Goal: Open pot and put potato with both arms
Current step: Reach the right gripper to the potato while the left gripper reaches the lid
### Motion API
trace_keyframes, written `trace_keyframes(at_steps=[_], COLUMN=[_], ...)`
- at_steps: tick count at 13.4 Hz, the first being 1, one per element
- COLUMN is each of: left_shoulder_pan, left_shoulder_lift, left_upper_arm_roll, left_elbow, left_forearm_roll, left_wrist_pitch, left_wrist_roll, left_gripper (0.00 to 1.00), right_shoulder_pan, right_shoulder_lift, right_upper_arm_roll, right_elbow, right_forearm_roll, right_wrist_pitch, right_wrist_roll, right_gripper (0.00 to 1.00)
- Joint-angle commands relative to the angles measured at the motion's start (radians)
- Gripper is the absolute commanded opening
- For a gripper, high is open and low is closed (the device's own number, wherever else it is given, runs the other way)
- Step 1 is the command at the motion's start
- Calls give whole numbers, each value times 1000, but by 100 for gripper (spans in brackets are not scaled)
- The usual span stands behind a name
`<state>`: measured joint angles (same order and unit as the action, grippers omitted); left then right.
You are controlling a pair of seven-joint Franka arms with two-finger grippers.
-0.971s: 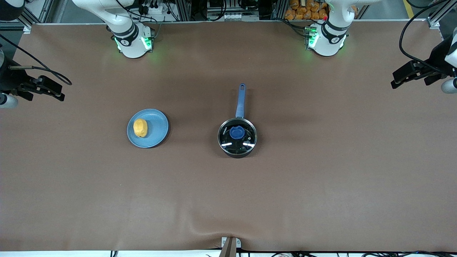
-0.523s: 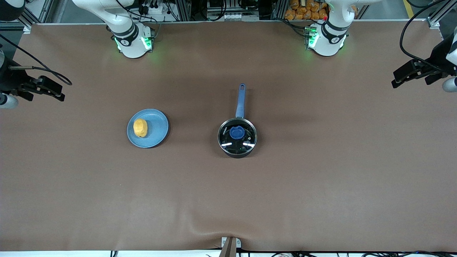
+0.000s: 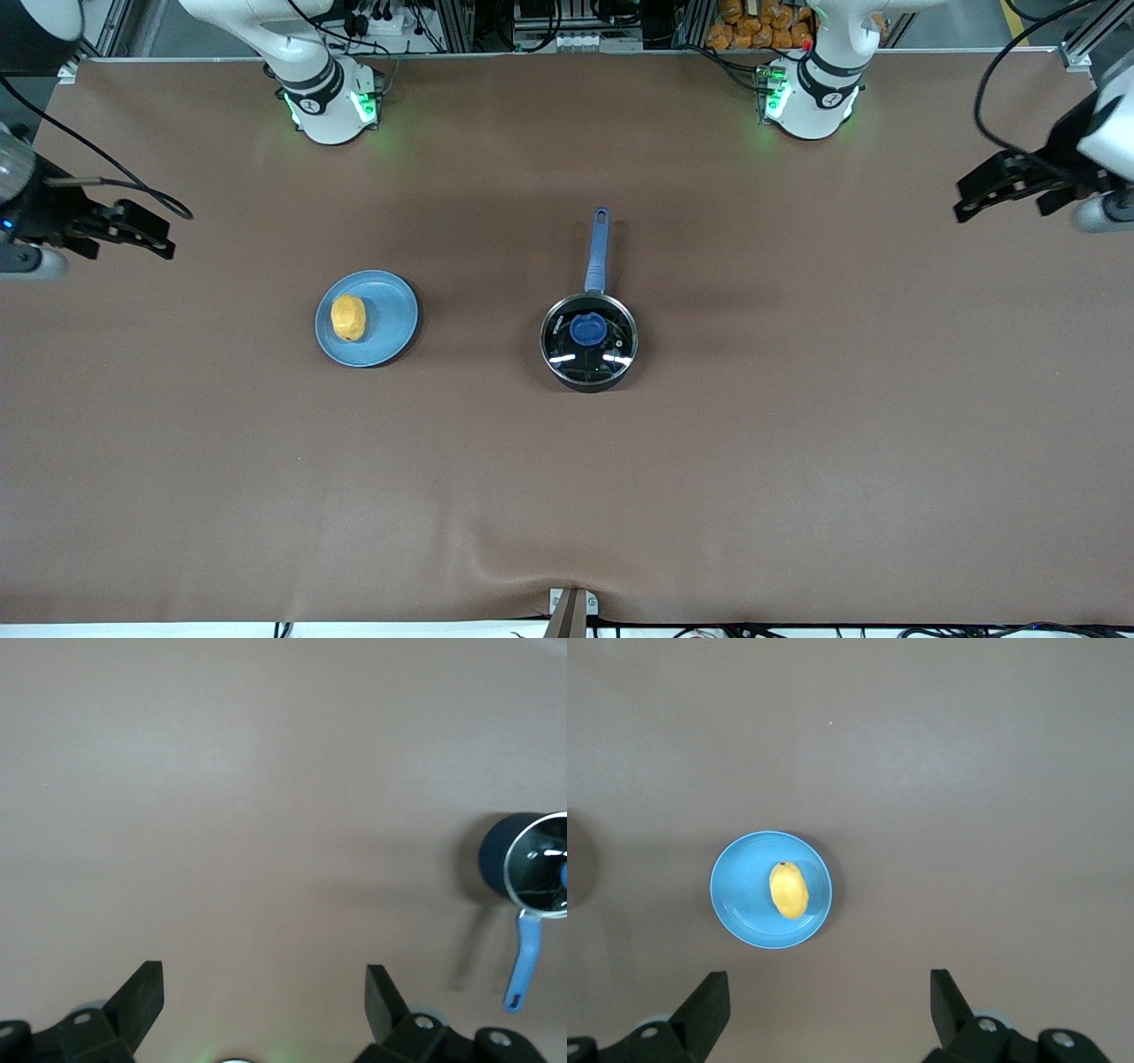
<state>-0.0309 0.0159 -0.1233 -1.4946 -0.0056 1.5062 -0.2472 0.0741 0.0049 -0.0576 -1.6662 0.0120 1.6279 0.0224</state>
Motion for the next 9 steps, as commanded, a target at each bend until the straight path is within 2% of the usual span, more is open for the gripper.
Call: trace_keyframes(at_steps=[1,6,9], left_shoulder_pan=[-75,-286,-409], left_shoulder_lift=[93,309,426], left_upper_arm_roll=[-50,-52,-45], left_elbow=[13,83,132], left_forearm_roll=[-1,6,61], left_wrist_pitch=[72,216,278], left_wrist_roll=[-160,-384,-443], left_gripper=[100,100,100], right_shoulder_pan=[15,52,52], right_shoulder_lift=[-10,-3,3], right_upper_arm_roll=[4,28,42], right_elbow=[-82,-301,-421], right_forearm_roll=[26,26,26], right_wrist_pitch=[56,248,367], right_wrist_roll=[1,1,1], right_gripper=[100,100,100])
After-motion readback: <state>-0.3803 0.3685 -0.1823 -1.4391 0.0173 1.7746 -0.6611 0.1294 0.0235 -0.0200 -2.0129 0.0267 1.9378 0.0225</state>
